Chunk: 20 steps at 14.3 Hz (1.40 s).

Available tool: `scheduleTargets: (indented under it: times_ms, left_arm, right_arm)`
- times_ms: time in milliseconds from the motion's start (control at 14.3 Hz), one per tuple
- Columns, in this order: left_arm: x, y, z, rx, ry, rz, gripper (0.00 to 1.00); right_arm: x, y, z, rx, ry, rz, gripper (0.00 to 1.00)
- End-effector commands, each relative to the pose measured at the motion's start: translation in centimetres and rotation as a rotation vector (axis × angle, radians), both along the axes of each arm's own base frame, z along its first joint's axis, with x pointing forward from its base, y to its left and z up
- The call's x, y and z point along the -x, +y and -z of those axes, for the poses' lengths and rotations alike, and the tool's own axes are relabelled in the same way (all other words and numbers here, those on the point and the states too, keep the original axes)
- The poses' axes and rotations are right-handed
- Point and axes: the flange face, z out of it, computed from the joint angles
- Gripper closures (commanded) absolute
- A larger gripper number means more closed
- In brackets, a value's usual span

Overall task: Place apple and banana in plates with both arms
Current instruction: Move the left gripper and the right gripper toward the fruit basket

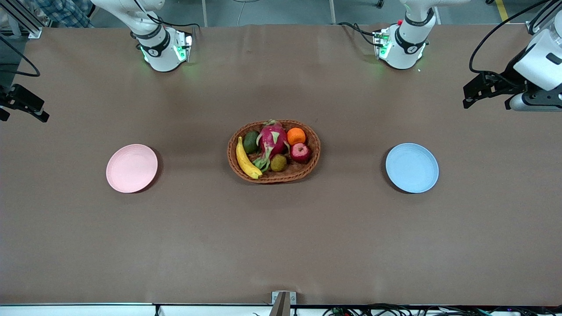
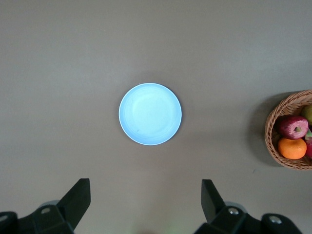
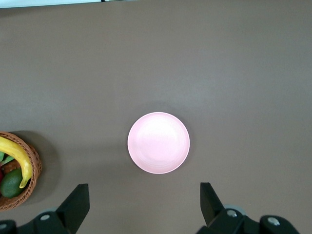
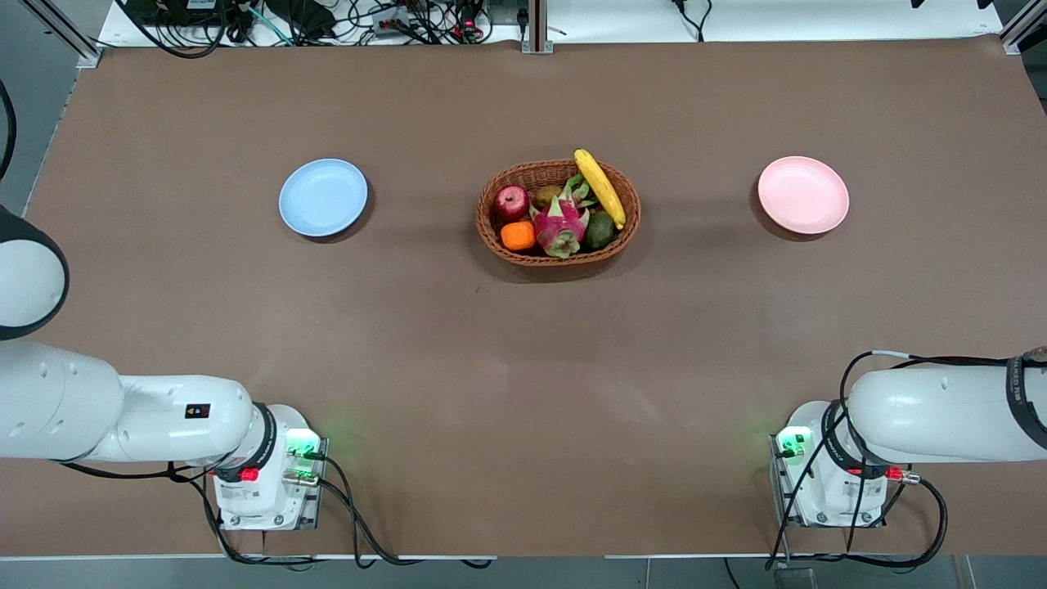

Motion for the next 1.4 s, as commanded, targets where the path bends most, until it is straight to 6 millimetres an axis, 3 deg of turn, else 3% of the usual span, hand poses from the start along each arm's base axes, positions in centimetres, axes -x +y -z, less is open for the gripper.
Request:
scheduleTargets:
  times_ms: [0, 140, 280, 489, 699, 909, 1118, 1188, 1328]
  left_arm:
    - [-0.3, 0.1, -0.6, -0.004, -0.015, 0.000, 0.00]
    - [-0.5, 0.0, -1.0, -0.002, -0.024, 0.001, 0.00]
    - [-1.6, -0.1, 0.1, 0.001, -0.007, 0.007, 0.00]
    - [-3.5, -0.7, 3.7, 0.017, 0.056, 0.018, 0.00]
    - [-4.9, -3.4, 8.3, 0.020, 0.093, 0.013, 0.00]
    - [-4.6, -7.7, 13.5, 0.063, 0.121, -0.099, 0.00]
    - [-3.4, -13.4, 18.4, 0.061, 0.132, -0.183, 0.00]
    - [-3.1, -15.2, 20.2, 0.055, 0.148, -0.206, 0.00]
    - [-2.6, -19.1, 23.5, 0.043, 0.171, -0.272, 0.00]
  right_arm:
    - [0.7, 0.0, -0.5, 0.022, -0.003, 0.000, 0.00]
    - [0.7, 0.0, -0.5, 0.022, -0.003, 0.000, 0.00]
    - [0.7, 0.0, -0.5, 0.022, -0.003, 0.000, 0.00]
    - [0.6, 0.0, -0.3, 0.022, 0.000, 0.002, 0.00]
    - [-0.5, 0.8, 1.1, 0.003, 0.017, -0.010, 0.00]
    - [-3.0, 3.6, 5.8, -0.001, 0.104, -0.061, 0.00]
    - [-5.4, 7.1, 11.2, -0.001, 0.179, -0.119, 0.00]
    - [-6.7, 9.3, 14.8, 0.003, 0.222, -0.153, 0.00]
    - [-7.9, 13.6, 17.1, 0.014, 0.247, -0.226, 0.00]
